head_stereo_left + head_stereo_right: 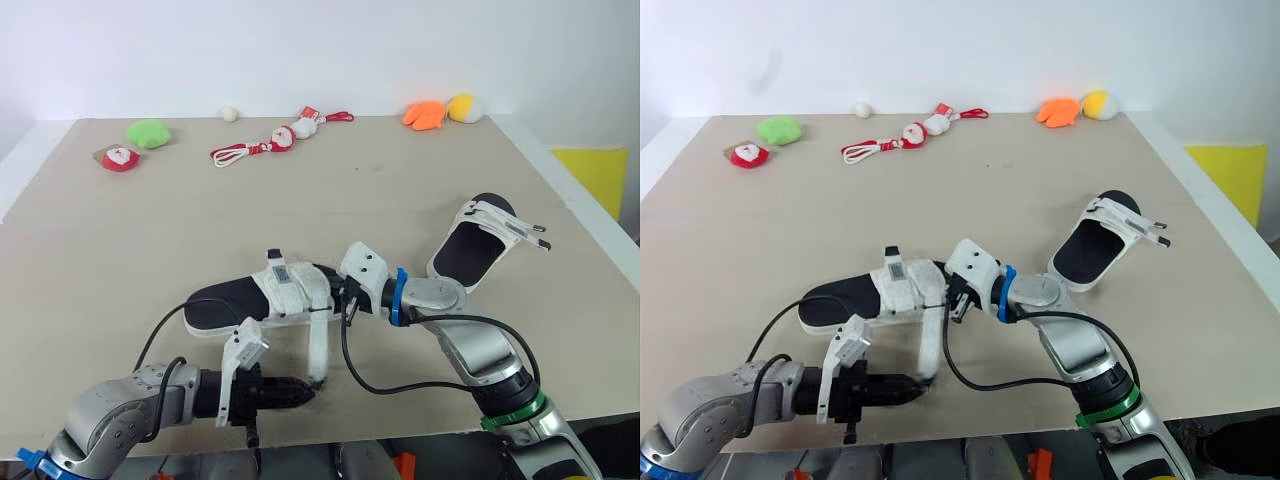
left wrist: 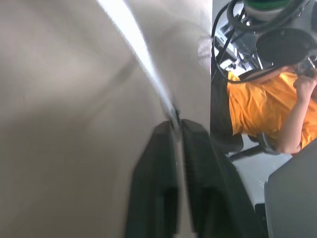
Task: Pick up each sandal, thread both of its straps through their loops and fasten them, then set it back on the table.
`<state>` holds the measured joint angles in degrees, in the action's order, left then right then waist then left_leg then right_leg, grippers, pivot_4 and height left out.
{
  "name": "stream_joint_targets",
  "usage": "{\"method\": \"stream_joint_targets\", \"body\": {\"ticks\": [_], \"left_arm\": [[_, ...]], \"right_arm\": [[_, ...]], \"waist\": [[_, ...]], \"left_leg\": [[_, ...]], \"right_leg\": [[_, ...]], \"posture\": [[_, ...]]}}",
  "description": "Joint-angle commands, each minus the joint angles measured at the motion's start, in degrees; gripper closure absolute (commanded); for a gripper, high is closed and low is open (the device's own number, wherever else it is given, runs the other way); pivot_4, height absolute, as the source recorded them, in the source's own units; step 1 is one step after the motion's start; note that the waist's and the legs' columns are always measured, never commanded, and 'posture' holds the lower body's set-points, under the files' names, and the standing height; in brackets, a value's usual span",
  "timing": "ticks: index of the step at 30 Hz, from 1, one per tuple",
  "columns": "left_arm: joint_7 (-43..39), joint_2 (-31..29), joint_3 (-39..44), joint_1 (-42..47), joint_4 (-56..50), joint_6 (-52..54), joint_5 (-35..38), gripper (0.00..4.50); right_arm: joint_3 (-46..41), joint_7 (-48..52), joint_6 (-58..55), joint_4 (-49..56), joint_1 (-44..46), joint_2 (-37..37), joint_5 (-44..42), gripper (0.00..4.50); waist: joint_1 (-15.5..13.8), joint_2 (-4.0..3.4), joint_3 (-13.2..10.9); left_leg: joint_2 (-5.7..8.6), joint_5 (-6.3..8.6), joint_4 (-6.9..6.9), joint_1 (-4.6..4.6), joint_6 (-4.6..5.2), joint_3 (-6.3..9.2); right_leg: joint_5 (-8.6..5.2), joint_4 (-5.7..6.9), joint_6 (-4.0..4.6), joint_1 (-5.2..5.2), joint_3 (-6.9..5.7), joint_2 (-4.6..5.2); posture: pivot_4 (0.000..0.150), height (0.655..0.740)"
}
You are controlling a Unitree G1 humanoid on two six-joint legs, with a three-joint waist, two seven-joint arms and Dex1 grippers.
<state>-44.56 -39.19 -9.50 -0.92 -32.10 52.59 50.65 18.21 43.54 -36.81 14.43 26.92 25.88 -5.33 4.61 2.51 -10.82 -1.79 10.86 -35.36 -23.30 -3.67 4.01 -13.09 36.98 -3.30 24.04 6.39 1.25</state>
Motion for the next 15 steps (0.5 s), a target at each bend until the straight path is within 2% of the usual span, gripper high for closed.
{"method": "stream_joint_targets", "body": {"ticks": [1, 5, 6, 7, 8, 11, 15], "left_arm": [[-2.35, -2.77, 1.39, -1.03, -3.6, -0.85, -0.14, 2.24], [-5.19, -10.06, 0.57, -5.19, -5.33, -4.94, -7.26, 0.85], [-6.01, -13.11, 0.41, -6.99, -5.21, -7.88, -11.27, 0.69], [-6.8, -15.57, 1.54, -8.53, -4.48, -11.65, -14.92, 0.31], [-7.14, -16.97, 3.61, -9.16, -3.56, -15.11, -17.3, 0.11], [-8.21, -18.2, 7.95, -9.44, -1.07, -24.12, -21.57, 0.11], [-10.1, -17.25, 9.35, -8.9, 4.23, -45.27, -33.07, 0.11]], "right_arm": [[1.13, 0.2, -0.55, -1.2, -0.39, 0.55, 0.53, 4.5], [1.17, 0.23, -0.28, -1.63, -0.16, 0.49, 0.57, 4.5], [1.2, 0.27, -0.16, -1.73, -0.13, 0.51, 0.57, 4.5], [1.25, 0.33, 0.01, -1.88, -0.09, 0.53, 0.56, 4.5], [1.28, 0.38, 0.14, -1.99, -0.04, 0.55, 0.54, 4.5], [1.33, 0.55, 0.6, -2.56, 0.13, 0.57, 0.5, 4.5], [1.52, 0.8, 1.19, -3.28, 0.52, 0.55, 0.54, 4.5]], "waist": [[0.0, 0.0, 0.0], [0.05, 0.0, 0.0], [0.06, 0.0, 0.0], [0.09, -0.02, 0.02], [0.1, -0.09, 0.05], [-0.03, -0.21, 0.08], [-0.06, -0.22, 0.06]], "left_leg": [[0.0, 0.0, 0.0, 0.0, 0.0, 0.0], [0.0, 0.0, -0.01, 0.0, -0.01, -0.03], [-0.01, 0.01, 0.0, 0.0, -0.01, -0.03], [-0.02, 0.01, 0.02, 0.01, -0.02, -0.03], [-0.05, 0.02, 0.07, 0.04, -0.03, -0.04], [-0.06, 0.01, 0.08, 0.08, -0.02, -0.08], [-0.02, -0.01, -0.02, 0.09, 0.01, -0.13]], "right_leg": [[0.0, 0.0, 0.0, 0.0, 0.0, 0.01], [-0.01, 0.0, 0.01, 0.02, 0.0, 0.02], [-0.01, 0.0, 0.02, 0.03, 0.0, 0.02], [-0.02, 0.0, 0.03, 0.04, 0.0, 0.02], [-0.04, 0.0, 0.07, 0.05, -0.01, 0.02], [-0.05, 0.0, 0.1, 0.13, -0.01, 0.04], [-0.06, -0.01, 0.11, 0.31, -0.01, 0.13]], "posture": [[0.15, 0.74], [0.15, 0.74], [0.15, 0.74], [0.15, 0.74], [0.15, 0.74], [0.15, 0.74], [0.15, 0.74]]}}
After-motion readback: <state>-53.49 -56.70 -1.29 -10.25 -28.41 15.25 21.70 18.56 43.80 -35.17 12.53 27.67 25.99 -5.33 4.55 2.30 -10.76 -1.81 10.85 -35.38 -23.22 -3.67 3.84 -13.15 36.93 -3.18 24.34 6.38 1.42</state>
